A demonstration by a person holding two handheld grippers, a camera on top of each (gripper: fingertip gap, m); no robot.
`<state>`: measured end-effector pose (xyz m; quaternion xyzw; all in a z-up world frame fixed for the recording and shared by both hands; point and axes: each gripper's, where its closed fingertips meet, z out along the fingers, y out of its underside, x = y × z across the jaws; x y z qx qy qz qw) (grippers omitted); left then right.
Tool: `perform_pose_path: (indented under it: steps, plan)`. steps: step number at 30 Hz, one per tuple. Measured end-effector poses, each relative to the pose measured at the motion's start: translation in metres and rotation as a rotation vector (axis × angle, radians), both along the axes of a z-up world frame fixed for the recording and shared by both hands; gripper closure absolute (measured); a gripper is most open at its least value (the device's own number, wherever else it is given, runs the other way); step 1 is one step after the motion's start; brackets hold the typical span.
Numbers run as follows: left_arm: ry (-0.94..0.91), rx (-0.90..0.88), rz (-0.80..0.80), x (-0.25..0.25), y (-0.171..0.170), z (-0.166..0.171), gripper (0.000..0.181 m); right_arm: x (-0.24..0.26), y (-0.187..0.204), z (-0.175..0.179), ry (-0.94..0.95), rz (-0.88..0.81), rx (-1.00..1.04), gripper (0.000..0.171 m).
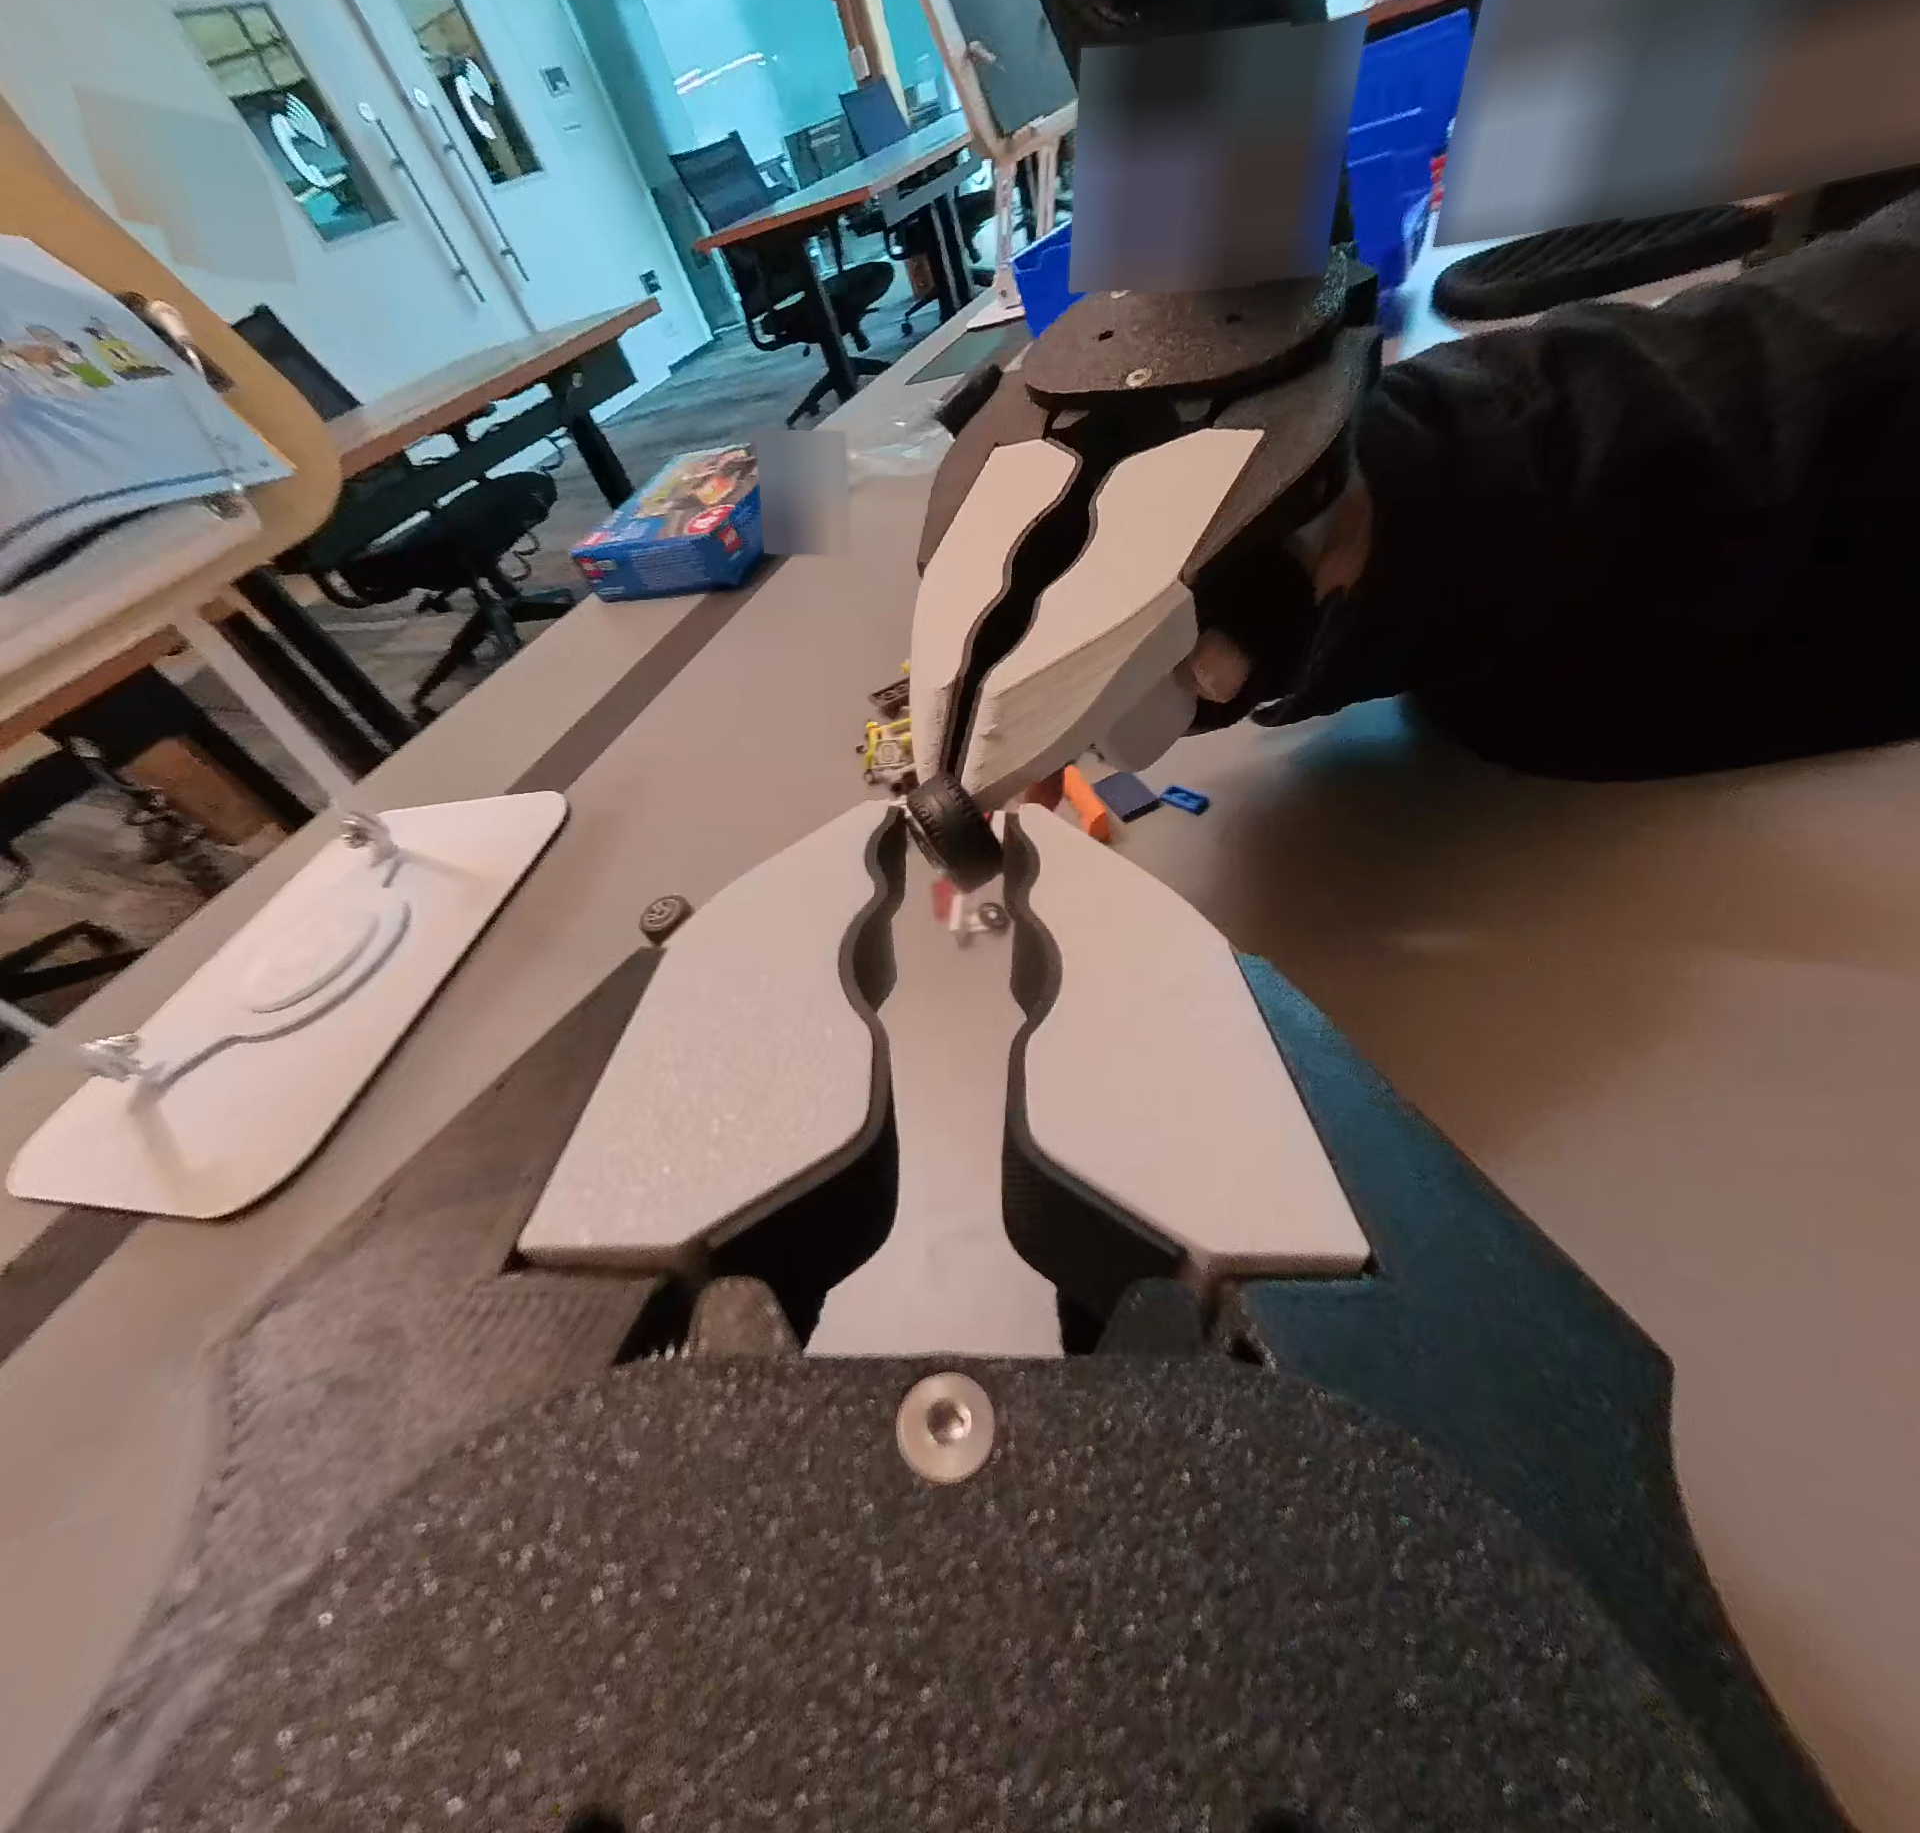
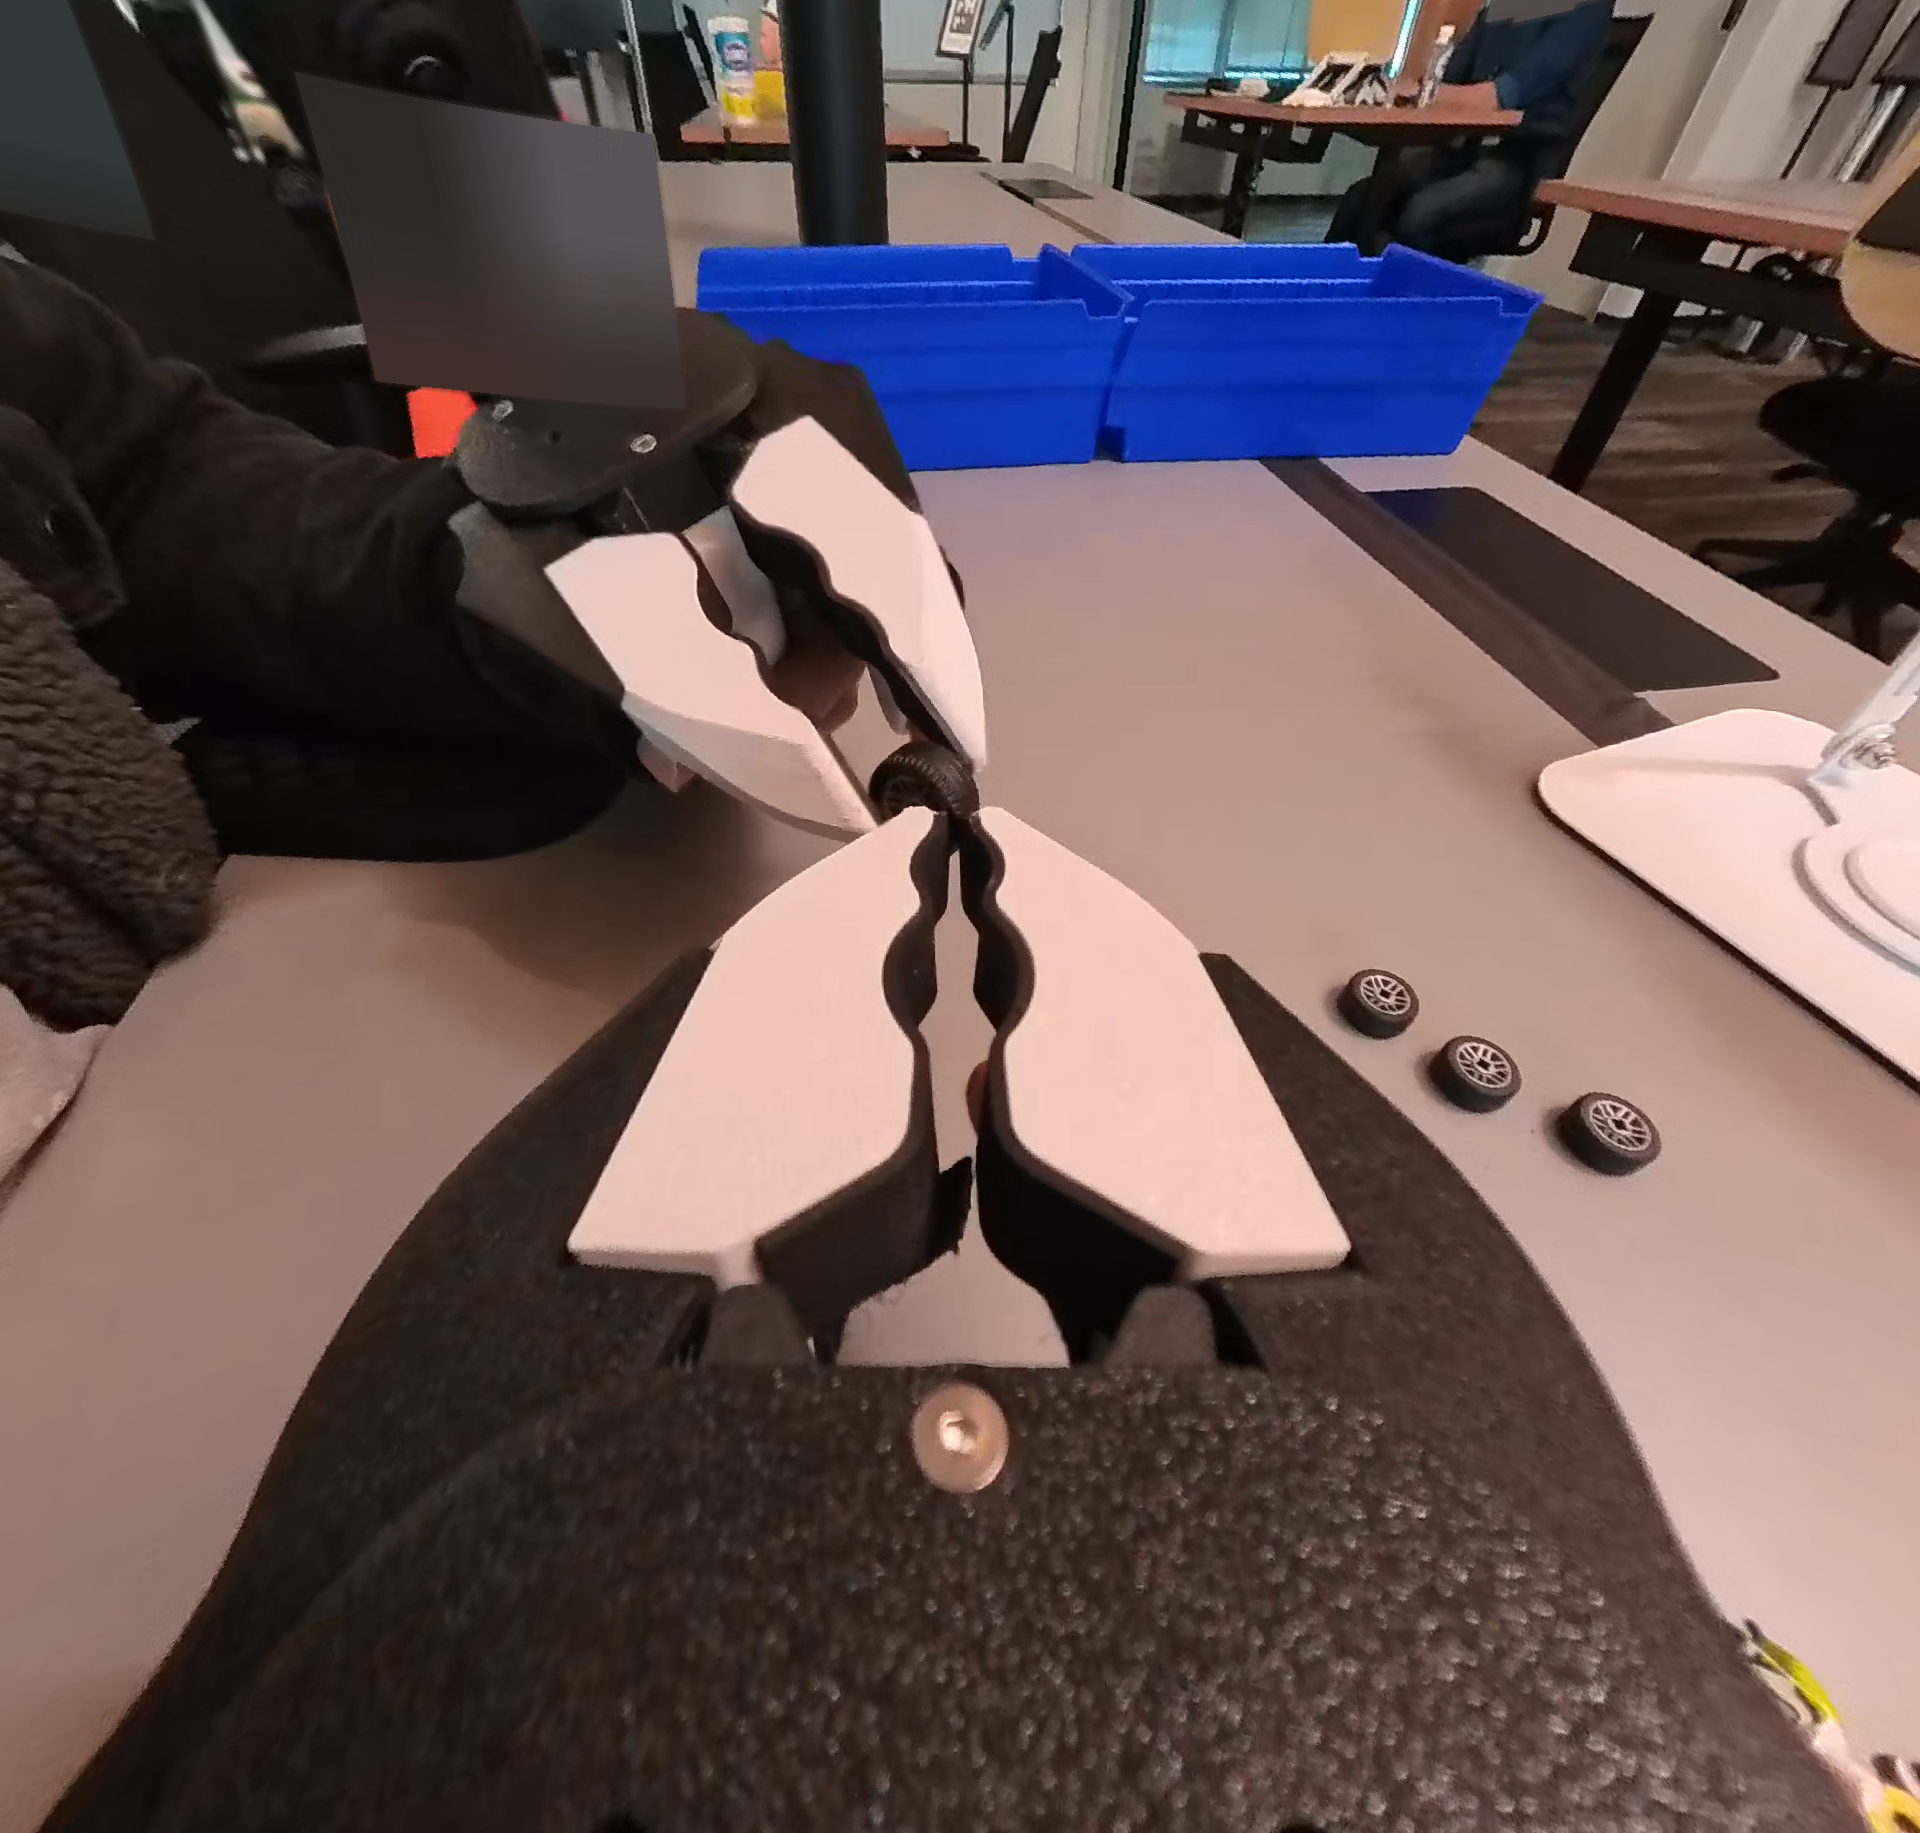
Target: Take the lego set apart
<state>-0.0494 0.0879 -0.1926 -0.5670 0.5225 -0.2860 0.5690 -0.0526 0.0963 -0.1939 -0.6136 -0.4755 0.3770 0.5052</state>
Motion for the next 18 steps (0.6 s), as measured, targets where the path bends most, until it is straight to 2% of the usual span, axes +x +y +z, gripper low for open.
perform_pose_path:
  steps: [5,12,15,16,18]
  plan:
    - [-0.034,-0.096,-0.032,-0.003,0.001,0.0,0.167,0.001,0.003,0.0,-0.005,-0.017,0.002,0.169]
    - [-0.029,-0.146,0.053,-0.005,0.013,-0.004,0.171,0.002,0.01,-0.001,-0.057,-0.09,0.059,0.169]
    - [-0.024,-0.127,0.109,-0.009,0.021,-0.003,0.171,-0.004,0.001,-0.001,-0.068,-0.052,0.097,0.171]
    - [-0.014,-0.13,0.075,-0.007,0.016,-0.003,0.171,-0.009,-0.002,-0.001,-0.081,-0.048,0.117,0.171]
    - [0.008,-0.046,0.095,-0.01,0.017,0.002,0.171,-0.007,0.004,-0.001,-0.156,-0.115,0.256,0.171]
